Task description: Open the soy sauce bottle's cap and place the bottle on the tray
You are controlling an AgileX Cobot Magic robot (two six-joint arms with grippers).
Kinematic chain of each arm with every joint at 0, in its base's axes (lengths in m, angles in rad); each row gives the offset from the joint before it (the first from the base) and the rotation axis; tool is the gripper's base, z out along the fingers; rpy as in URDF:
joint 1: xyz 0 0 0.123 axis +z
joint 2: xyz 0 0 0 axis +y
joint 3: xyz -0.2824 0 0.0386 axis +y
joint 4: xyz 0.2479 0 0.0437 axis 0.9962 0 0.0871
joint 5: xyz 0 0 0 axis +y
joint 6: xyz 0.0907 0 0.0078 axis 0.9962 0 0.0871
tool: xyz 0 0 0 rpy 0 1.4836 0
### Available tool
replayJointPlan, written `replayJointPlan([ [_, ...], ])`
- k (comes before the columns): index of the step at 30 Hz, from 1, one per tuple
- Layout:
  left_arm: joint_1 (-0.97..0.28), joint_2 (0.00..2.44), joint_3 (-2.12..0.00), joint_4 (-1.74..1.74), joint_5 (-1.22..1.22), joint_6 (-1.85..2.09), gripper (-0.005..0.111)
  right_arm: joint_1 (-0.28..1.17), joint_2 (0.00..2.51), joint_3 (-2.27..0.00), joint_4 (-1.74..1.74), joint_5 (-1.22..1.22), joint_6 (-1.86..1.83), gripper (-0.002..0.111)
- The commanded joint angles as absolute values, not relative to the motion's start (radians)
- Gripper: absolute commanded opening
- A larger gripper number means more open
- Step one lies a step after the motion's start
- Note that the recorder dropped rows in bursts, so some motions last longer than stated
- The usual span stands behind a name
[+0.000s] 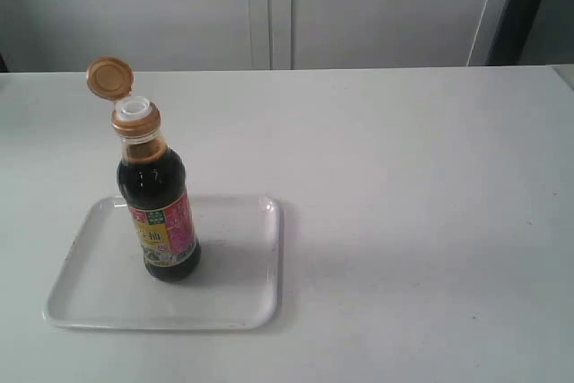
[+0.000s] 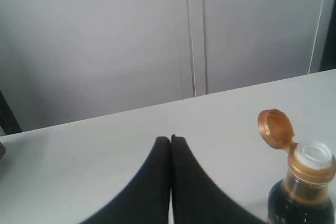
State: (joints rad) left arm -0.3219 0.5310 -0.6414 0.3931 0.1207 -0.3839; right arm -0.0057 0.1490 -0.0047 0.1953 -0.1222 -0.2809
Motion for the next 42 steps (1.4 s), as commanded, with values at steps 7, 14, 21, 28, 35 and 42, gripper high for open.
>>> replayJointPlan([
  [7, -0.321, 0.441, -0.638, 0.077, 0.263, 0.011, 0.000, -0.007, 0.143, 0.000, 0.193, -0.119, -0.278, 0.000],
  [14, -0.272, 0.321, -0.568, 0.064, 0.274, 0.081, 0.000, -0.007, 0.143, 0.000, 0.193, -0.119, -0.278, 0.000],
  [21, -0.129, 0.271, -0.439, -0.071, 0.179, 0.129, 0.000, -0.007, 0.143, 0.000, 0.193, -0.119, -0.278, 0.000],
  [28, -0.070, 0.267, -0.365, -0.082, 0.155, 0.129, 0.000, -0.007, 0.143, 0.000, 0.193, -0.119, -0.278, 0.000],
  [35, -0.070, 0.194, -0.289, -0.082, 0.120, 0.129, 0.000, -0.007, 0.143, 0.000, 0.193, -0.119, -0.278, 0.000],
  [42, -0.070, 0.103, -0.197, -0.076, 0.120, 0.131, 0.000, -0.007, 0.143, 0.000, 0.193, -0.119, -0.278, 0.000],
])
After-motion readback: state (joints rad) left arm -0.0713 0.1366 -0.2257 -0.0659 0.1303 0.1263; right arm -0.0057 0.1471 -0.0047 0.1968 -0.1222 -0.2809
